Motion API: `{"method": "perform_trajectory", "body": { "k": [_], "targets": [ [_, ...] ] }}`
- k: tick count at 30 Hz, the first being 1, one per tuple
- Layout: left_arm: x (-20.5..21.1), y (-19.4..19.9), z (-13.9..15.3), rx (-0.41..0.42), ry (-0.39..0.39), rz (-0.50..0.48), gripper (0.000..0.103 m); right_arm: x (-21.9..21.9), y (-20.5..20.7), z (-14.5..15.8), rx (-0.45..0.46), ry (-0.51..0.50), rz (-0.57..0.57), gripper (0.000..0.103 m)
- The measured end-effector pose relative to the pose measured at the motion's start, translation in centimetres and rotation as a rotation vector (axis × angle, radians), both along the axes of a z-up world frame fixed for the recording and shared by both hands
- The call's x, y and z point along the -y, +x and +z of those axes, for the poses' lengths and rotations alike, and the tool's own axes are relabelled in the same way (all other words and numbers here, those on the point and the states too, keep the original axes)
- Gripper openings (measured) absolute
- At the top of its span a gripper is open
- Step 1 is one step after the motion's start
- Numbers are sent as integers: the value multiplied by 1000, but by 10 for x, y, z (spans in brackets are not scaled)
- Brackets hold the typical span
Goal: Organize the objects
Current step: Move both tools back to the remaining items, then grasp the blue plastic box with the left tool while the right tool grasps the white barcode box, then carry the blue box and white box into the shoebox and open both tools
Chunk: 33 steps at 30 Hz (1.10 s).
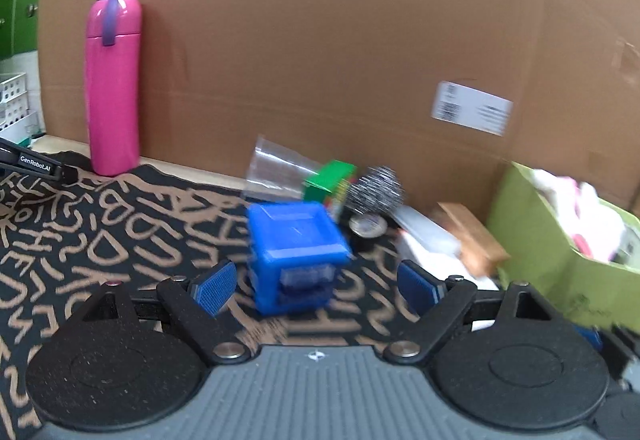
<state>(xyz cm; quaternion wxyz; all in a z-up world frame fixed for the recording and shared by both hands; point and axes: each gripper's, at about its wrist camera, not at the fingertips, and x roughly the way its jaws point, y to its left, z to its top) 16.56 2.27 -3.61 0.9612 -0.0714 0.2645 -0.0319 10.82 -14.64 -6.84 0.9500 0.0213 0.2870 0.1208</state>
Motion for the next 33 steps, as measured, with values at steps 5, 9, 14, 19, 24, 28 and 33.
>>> {"method": "perform_trajectory", "body": {
  "k": [5, 9, 14, 19, 24, 28, 33],
  "targets": [
    [1, 35, -8, -23, 39, 22, 91, -12, 24, -9, -32, -4, -29, 92],
    [-2, 49, -16, -49, 37, -2, 79, -16, 38, -11, -38, -15, -86, 92],
    [-5, 44, -19, -52, 67, -60, 66, -17, 49, -15, -64, -26, -101, 66],
    [-3, 23, -15, -81, 73, -145, 59, -16, 22, -9, -15, -106, -47, 66],
    [-1, -6, -16, -102, 45, -190, 59, -14, -26, 10, 86, -200, 12, 66],
    [9, -41, -18, -99, 68, -254, 58, 9, -53, 12, 21, -124, 43, 65],
    [10, -74, -19, -107, 53, -294, 60, 19, -84, 7, -34, -113, 69, 66]
  ]
}}
